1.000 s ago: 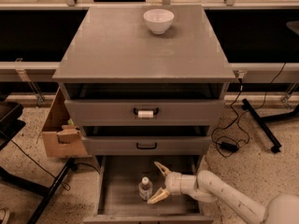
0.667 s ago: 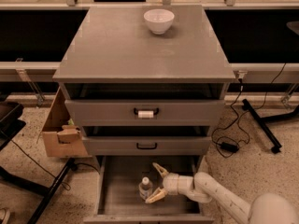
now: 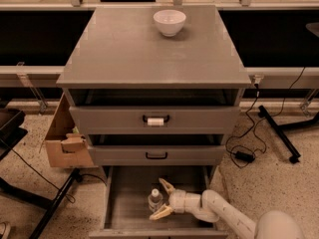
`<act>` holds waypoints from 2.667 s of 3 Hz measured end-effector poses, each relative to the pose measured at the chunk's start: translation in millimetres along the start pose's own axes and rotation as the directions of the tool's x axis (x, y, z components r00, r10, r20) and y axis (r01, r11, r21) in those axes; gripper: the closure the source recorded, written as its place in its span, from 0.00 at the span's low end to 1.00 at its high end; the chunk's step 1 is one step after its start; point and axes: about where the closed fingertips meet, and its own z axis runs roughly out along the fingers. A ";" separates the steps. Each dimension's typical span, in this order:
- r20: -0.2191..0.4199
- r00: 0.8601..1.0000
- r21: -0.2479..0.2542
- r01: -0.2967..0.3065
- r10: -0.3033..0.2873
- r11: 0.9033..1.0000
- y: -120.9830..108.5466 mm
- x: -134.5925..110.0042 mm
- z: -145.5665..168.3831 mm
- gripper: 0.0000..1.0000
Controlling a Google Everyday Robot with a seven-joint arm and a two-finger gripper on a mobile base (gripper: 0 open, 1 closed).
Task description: Pick blue plastic bottle from bottom drawer and place on counter
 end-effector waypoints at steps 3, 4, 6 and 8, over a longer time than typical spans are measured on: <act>0.060 0.997 -0.026 -0.050 0.052 0.998 21.3 30.0 33.1 0.71; 0.060 0.997 -0.026 -0.050 0.052 0.998 21.3 30.0 33.1 0.95; 0.088 0.996 0.052 -0.002 -0.003 0.999 13.2 -48.7 -7.2 1.00; 0.204 0.979 0.214 -0.031 -0.013 0.976 38.6 -248.9 -140.9 1.00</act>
Offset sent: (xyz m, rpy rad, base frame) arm -0.0155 0.0334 -0.0425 0.0812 0.0445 0.0096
